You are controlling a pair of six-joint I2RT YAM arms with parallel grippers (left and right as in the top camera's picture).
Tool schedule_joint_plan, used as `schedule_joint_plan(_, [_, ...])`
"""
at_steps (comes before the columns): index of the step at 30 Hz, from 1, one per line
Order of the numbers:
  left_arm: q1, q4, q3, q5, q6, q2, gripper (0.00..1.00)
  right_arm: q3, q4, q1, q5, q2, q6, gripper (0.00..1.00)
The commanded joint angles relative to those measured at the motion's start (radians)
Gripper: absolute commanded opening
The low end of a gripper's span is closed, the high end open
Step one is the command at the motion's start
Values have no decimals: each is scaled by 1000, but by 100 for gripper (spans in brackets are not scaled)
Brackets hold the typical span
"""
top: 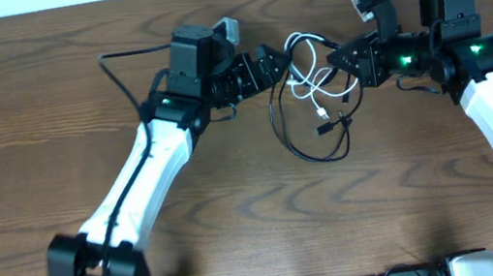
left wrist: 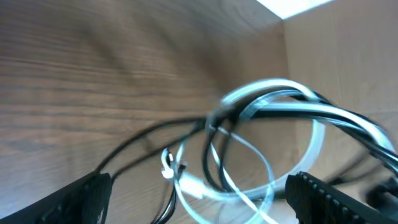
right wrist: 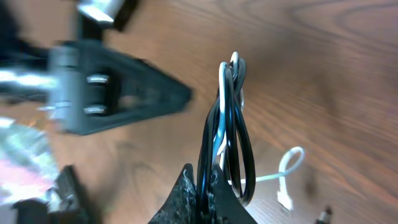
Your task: Untangle cables
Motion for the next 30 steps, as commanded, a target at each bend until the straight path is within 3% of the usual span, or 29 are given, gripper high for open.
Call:
schedule_joint_plan(1, [0,19,6,92,44,53,93,5,6,-8,-109,2,-20,1])
schedule_joint_plan(7, [-6,27,6,97,43,111,86,5,1,-7,-135,2,-19,1])
schedule_joint_plan(10, [-8,41,6,80,41,126,74,5,-7,-2,-134,2,-19,1])
schedule_joint_plan(30, [-86,116,6,-148,-145,127,38,5,-57,-2,-96,2,15,1])
